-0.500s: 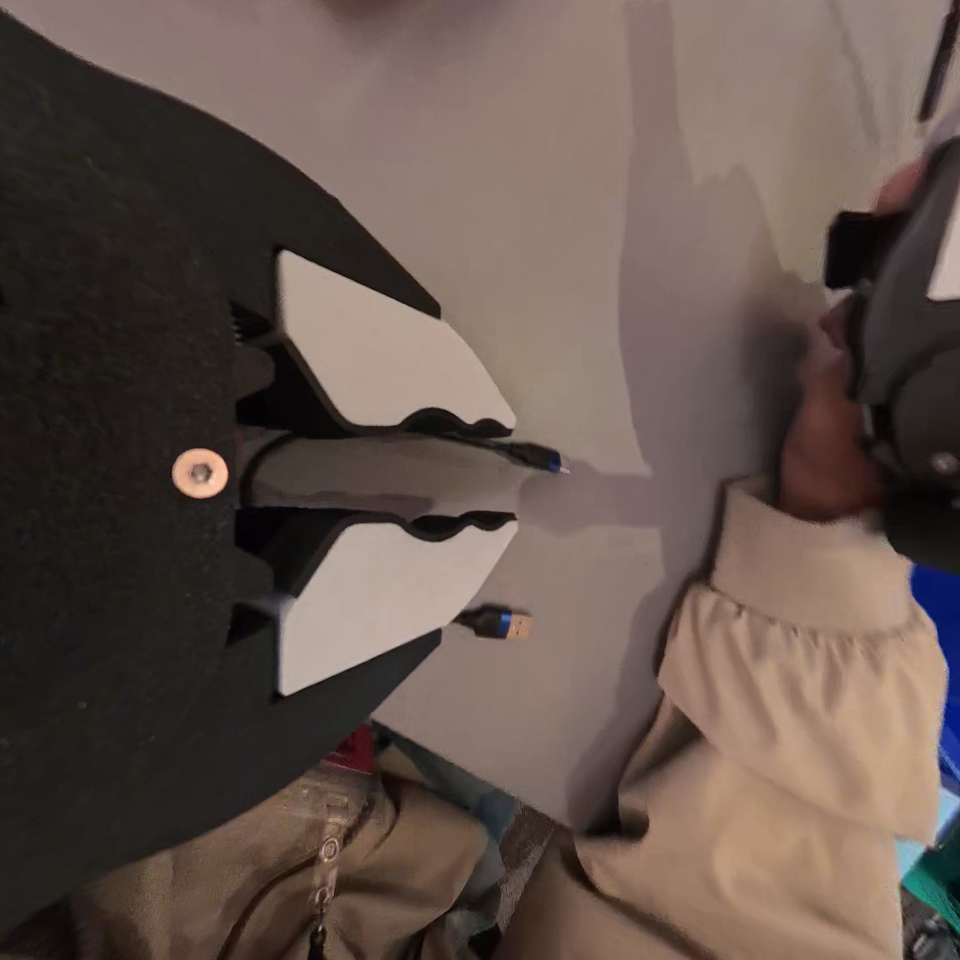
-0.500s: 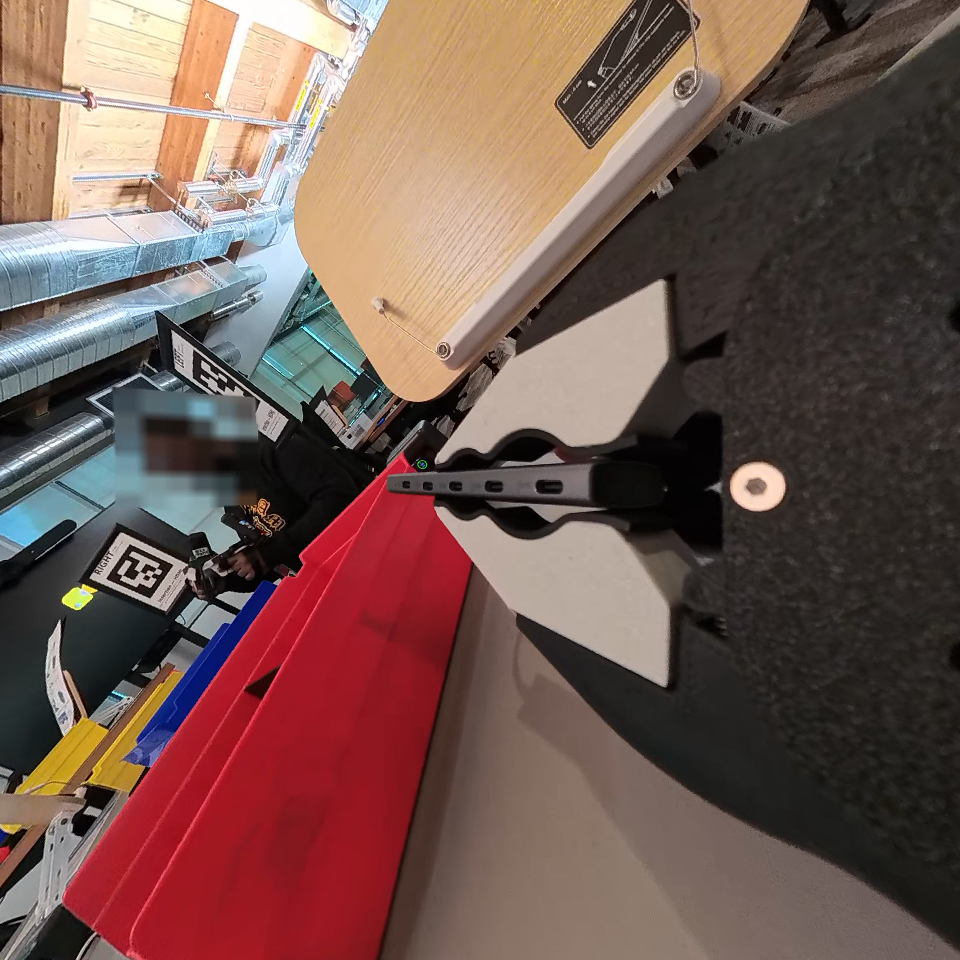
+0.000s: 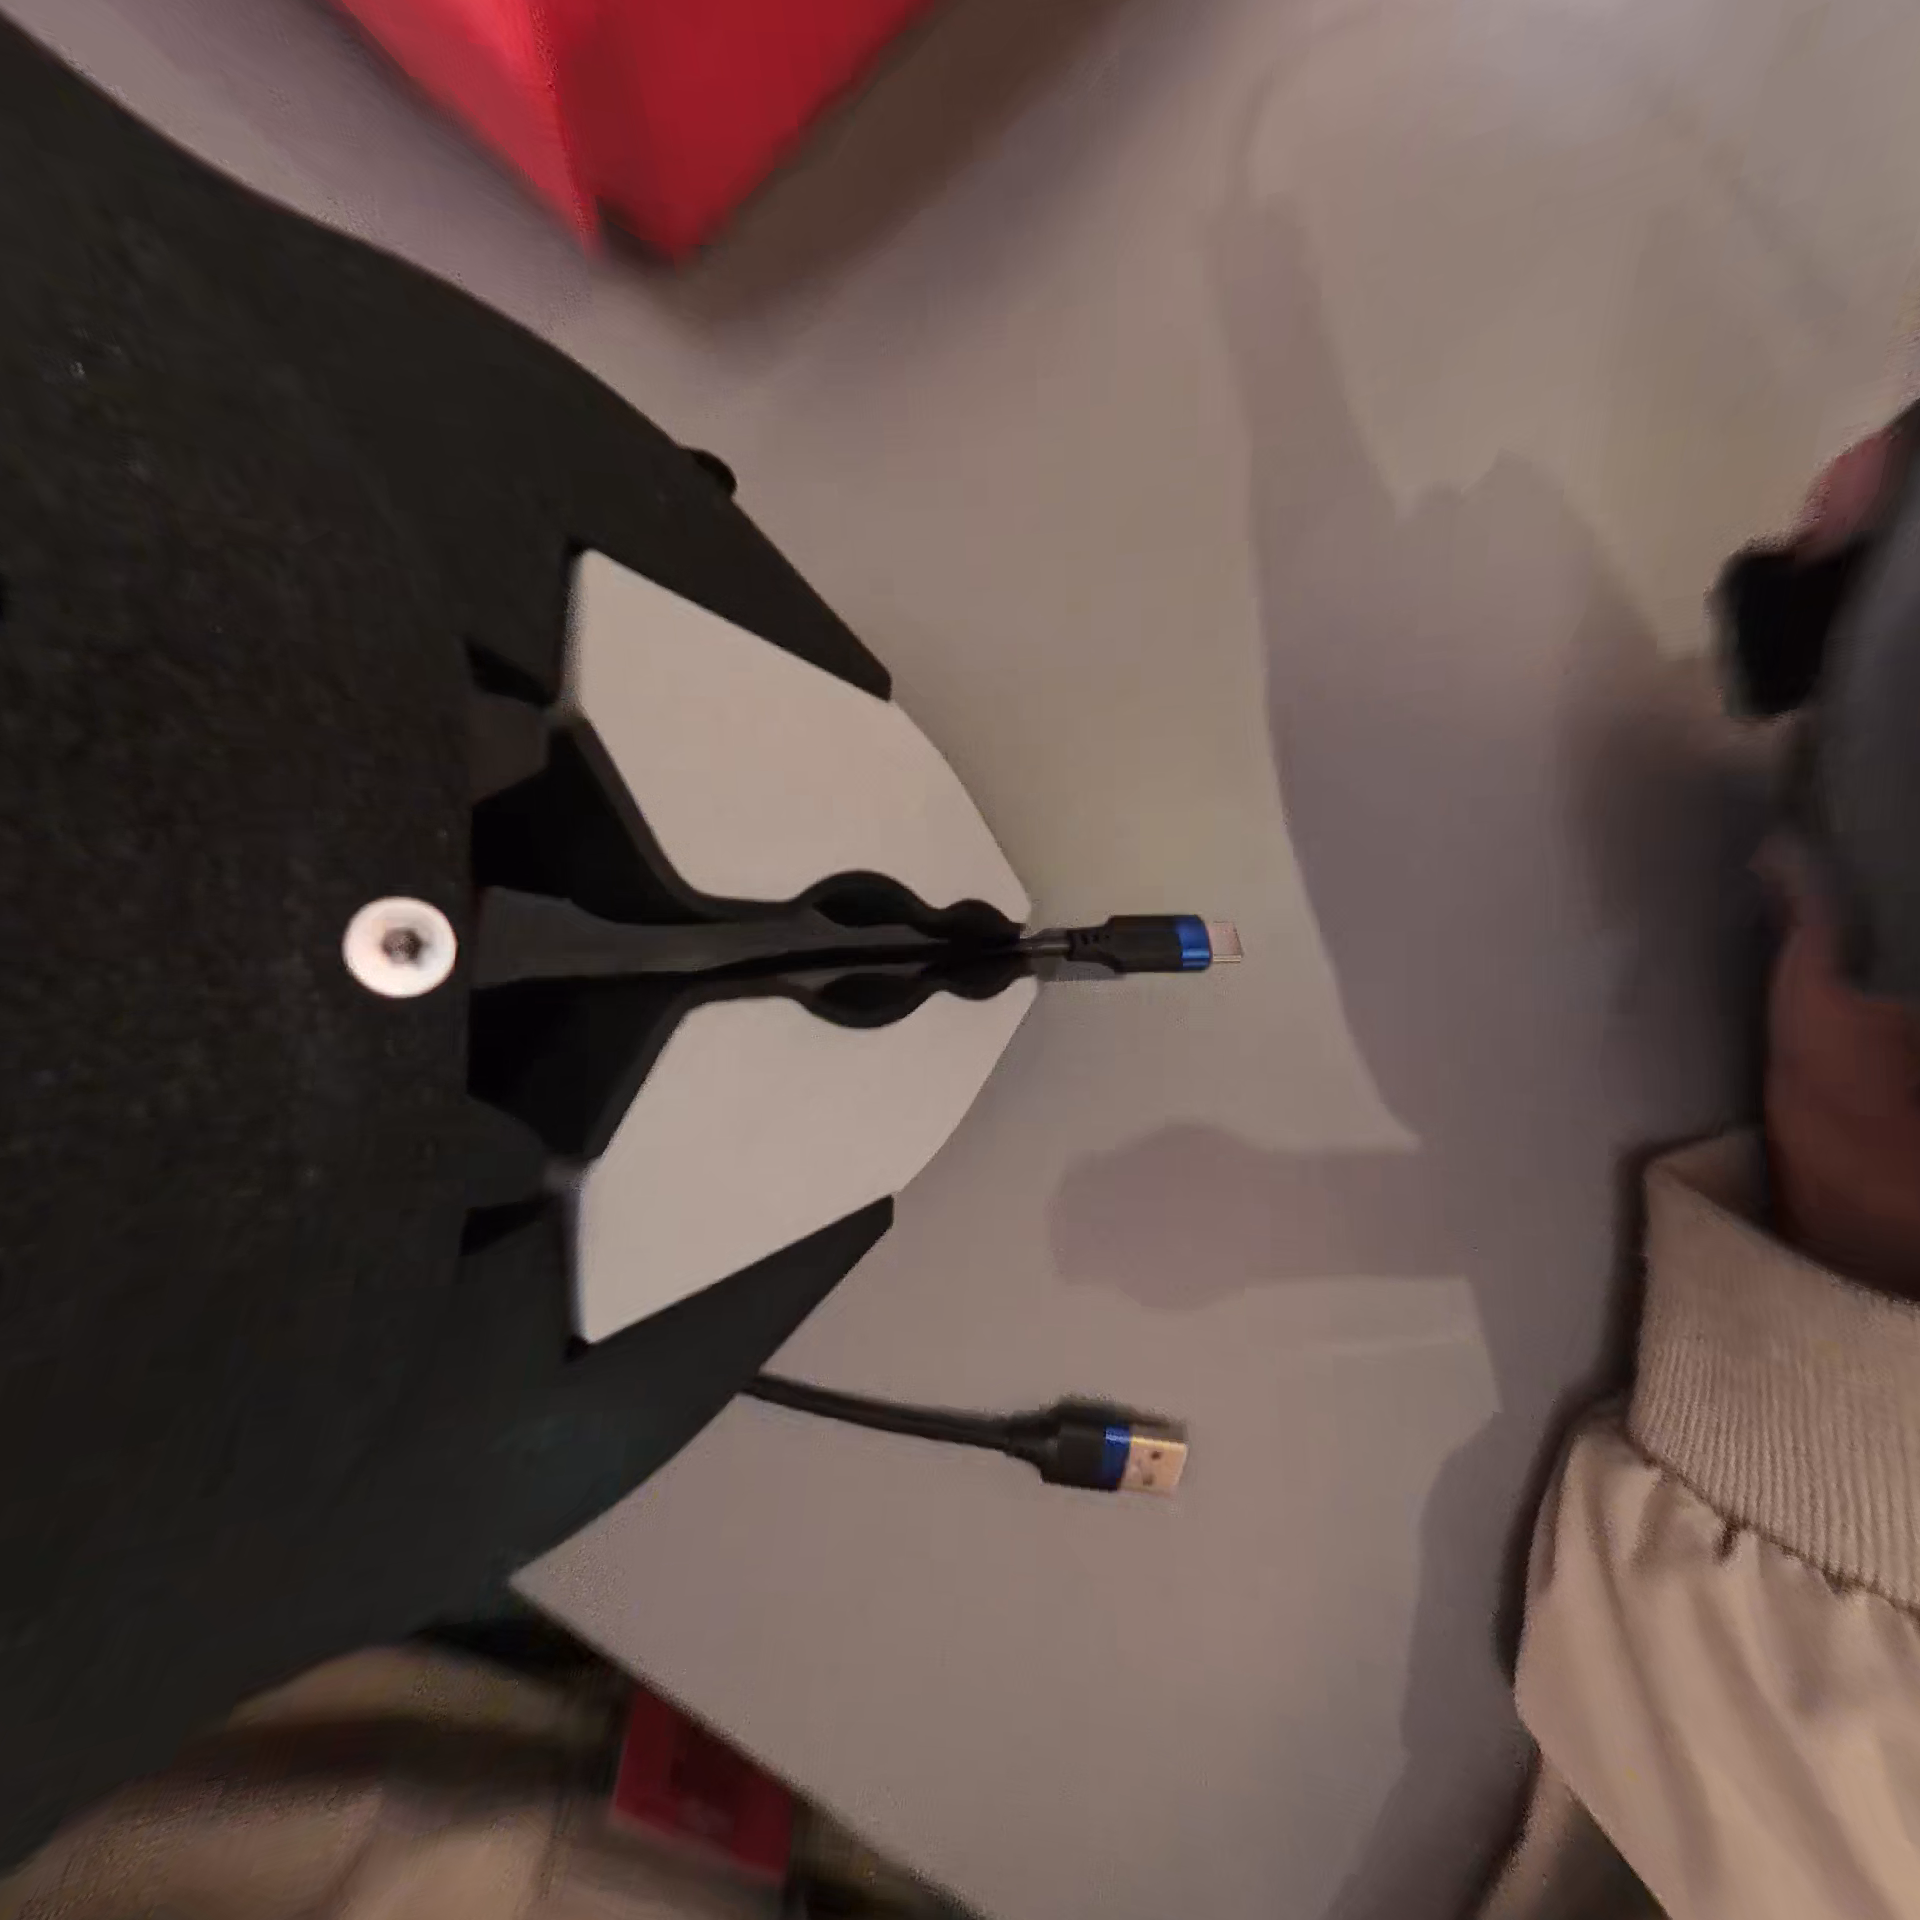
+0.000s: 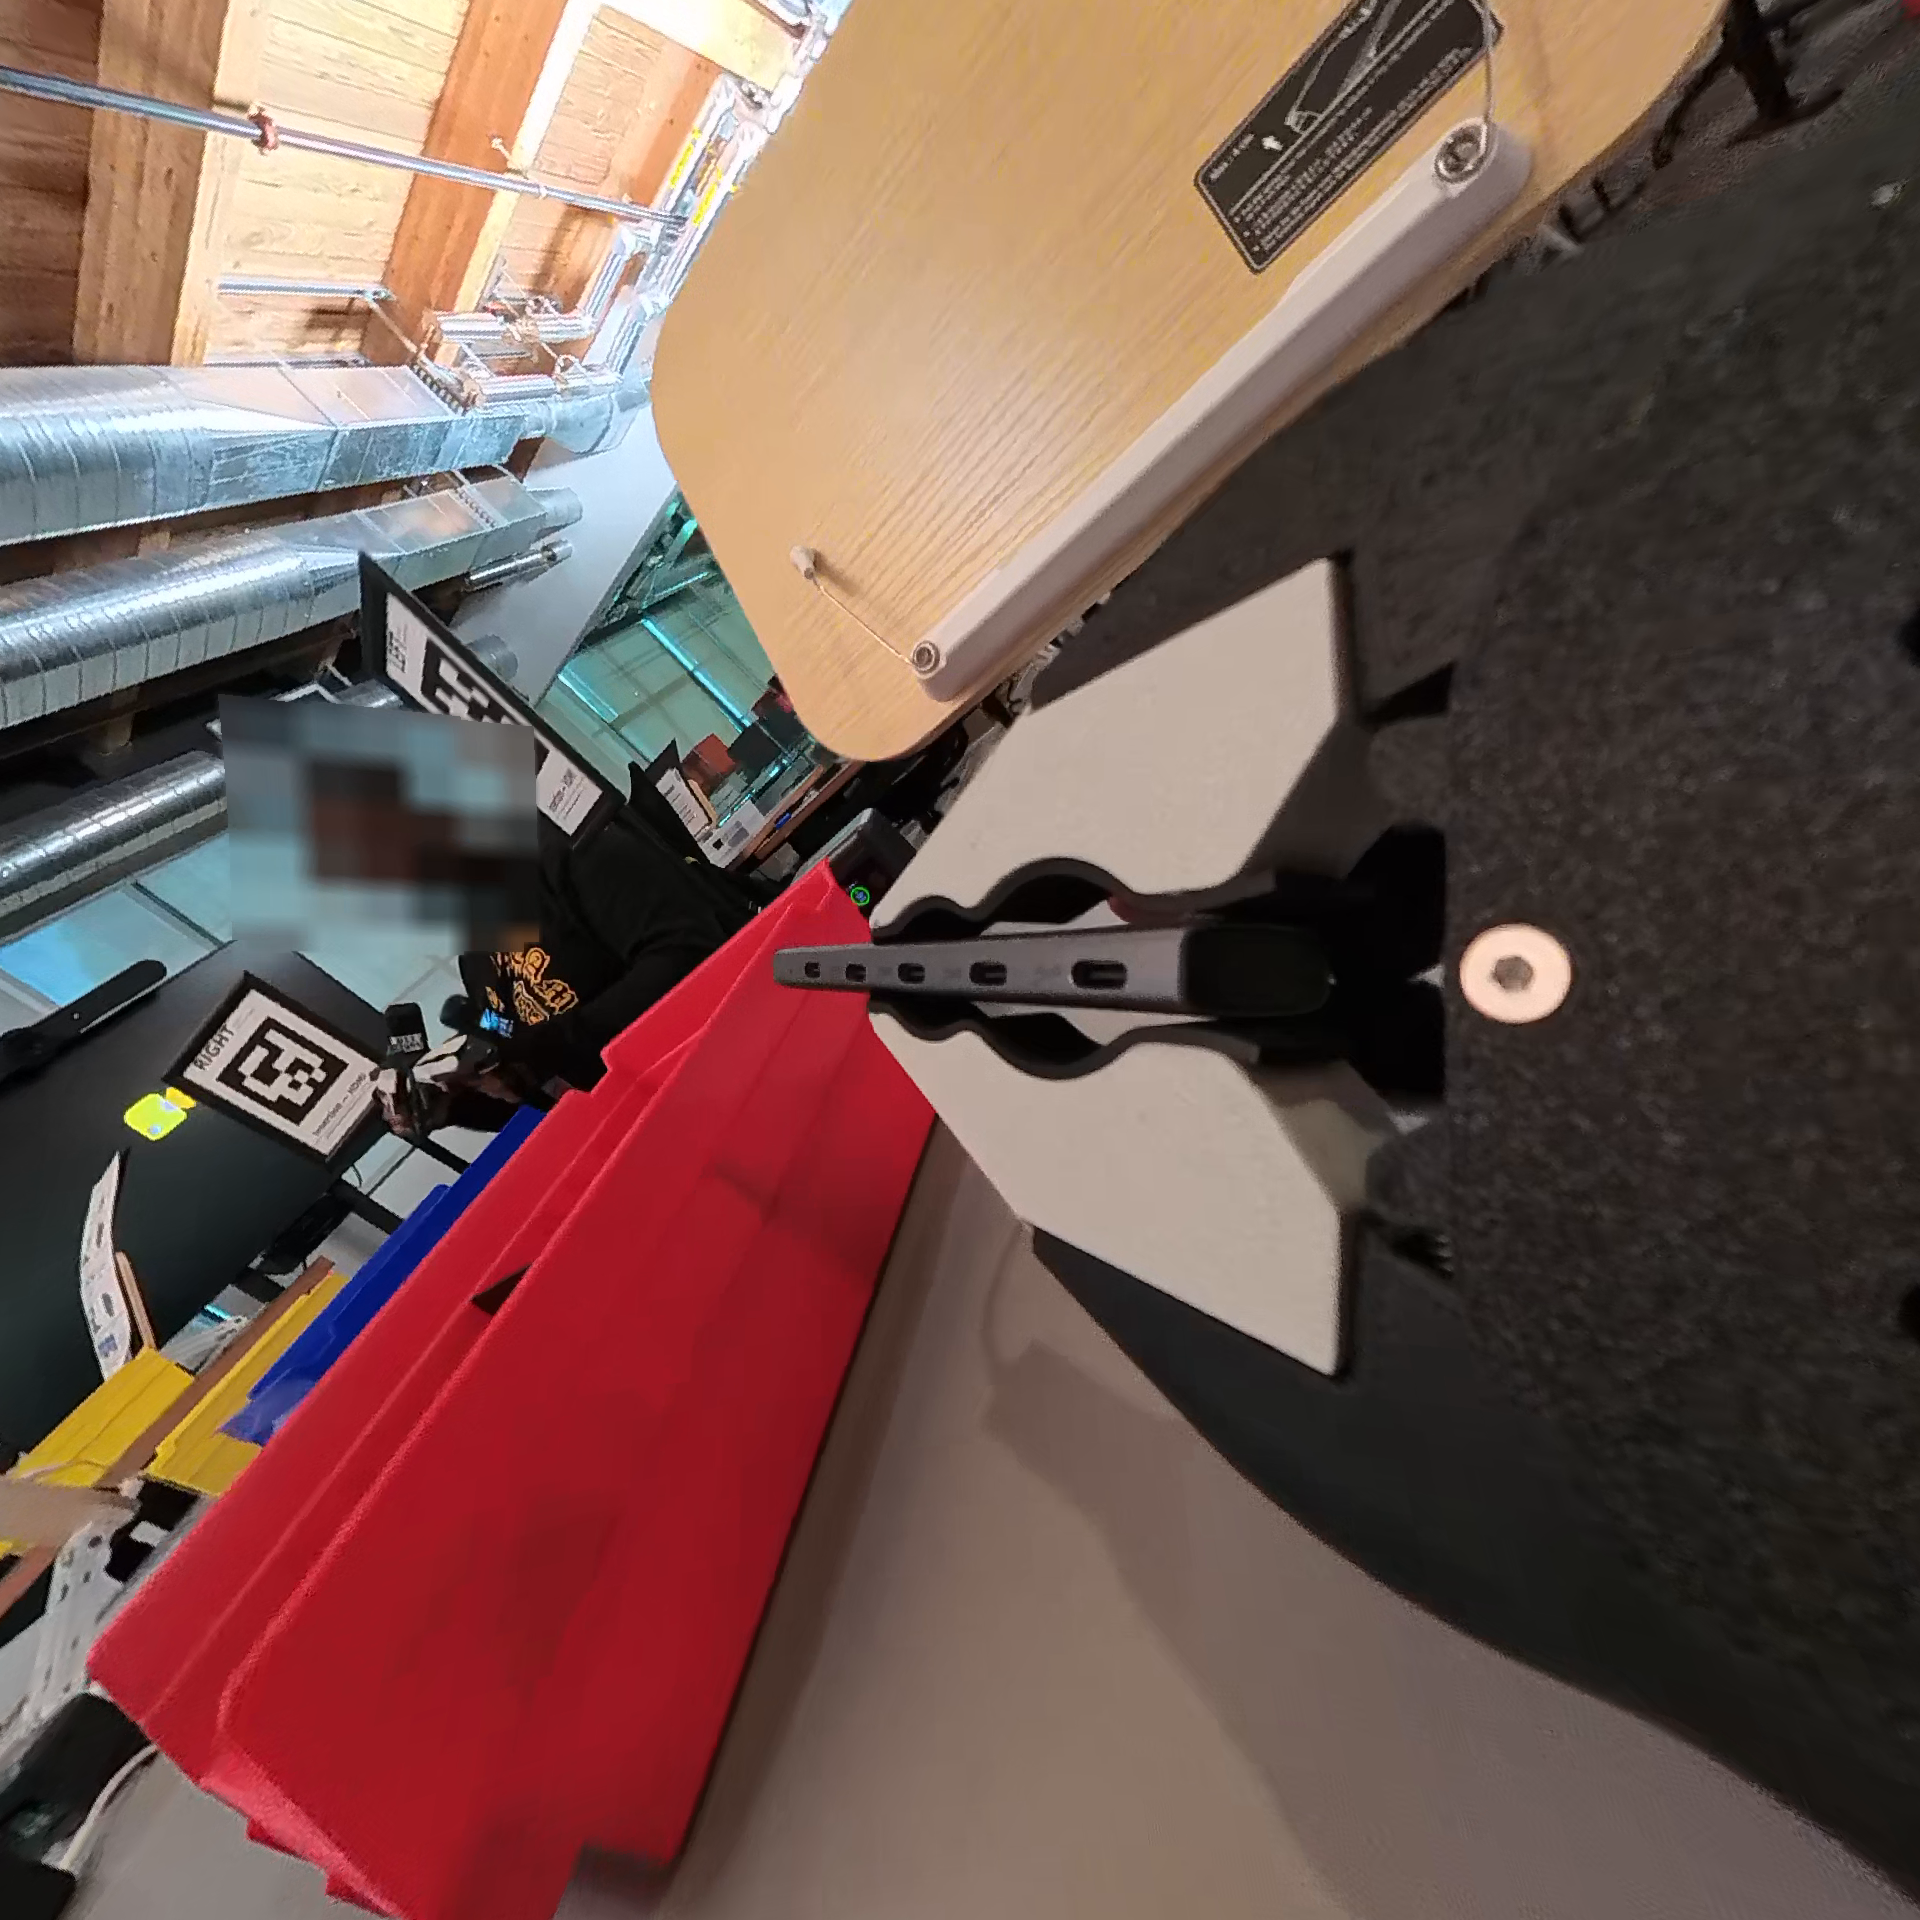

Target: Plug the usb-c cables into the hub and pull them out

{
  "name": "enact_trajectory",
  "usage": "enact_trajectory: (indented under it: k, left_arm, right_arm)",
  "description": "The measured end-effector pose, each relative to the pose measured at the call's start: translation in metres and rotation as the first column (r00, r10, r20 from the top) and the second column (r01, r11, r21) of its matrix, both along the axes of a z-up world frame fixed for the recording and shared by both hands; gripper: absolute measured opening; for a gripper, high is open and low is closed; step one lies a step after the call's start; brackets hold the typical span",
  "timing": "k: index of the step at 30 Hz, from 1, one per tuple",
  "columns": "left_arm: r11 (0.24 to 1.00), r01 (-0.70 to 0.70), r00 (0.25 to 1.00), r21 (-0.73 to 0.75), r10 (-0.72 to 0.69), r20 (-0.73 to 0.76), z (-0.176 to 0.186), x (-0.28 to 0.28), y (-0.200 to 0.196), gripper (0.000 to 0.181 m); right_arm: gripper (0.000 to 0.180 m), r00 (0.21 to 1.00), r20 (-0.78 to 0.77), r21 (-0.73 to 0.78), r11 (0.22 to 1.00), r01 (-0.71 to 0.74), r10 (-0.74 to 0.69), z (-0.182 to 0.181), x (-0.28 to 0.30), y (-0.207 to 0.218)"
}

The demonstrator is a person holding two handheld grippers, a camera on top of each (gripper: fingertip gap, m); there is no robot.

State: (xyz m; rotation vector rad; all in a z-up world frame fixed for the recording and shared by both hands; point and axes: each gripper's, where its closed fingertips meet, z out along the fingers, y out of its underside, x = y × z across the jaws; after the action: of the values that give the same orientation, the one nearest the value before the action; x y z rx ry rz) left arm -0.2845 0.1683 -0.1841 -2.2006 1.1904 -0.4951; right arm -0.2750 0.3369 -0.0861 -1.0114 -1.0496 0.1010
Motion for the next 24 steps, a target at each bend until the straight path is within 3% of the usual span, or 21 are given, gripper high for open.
enact_trajectory:
  k: [1, 5, 9, 14, 24]
  left_arm:
    - [0.998, -0.001, 0.999, 0.068, 0.004, -0.041, 0.01, -0.006, 0.009, 0.003]
    - [0.956, -0.007, 0.979, 0.293, 0.067, -0.194, 0.061, -0.028, 0.057, 0.003]
    - [0.954, -0.014, 0.96, 0.299, 0.096, -0.263, 0.077, -0.029, 0.092, 0.003]
    - [0.967, -0.014, 0.944, 0.253, 0.096, -0.314, 0.064, -0.024, 0.11, 0.003]
    - [0.977, 0.003, 0.955, 0.215, 0.062, -0.292, 0.054, -0.021, 0.109, 0.003]
  right_arm:
    - [0.009, 1.0, 0.018, 0.011, 1.0, -0.002, 0.002, -0.002, -0.002, -0.001]
    - [0.009, 0.991, 0.133, 0.081, 0.996, 0.024, -0.034, -0.014, -0.009, -0.003]
    - [0.009, 0.962, 0.26, 0.14, 0.989, 0.049, -0.084, -0.03, -0.014, -0.003]
    - [0.009, 0.944, 0.311, 0.142, 0.987, 0.068, -0.11, -0.039, -0.014, 0.001]
    - [0.009, 0.923, 0.369, 0.178, 0.983, 0.044, -0.108, -0.047, -0.02, -0.003]
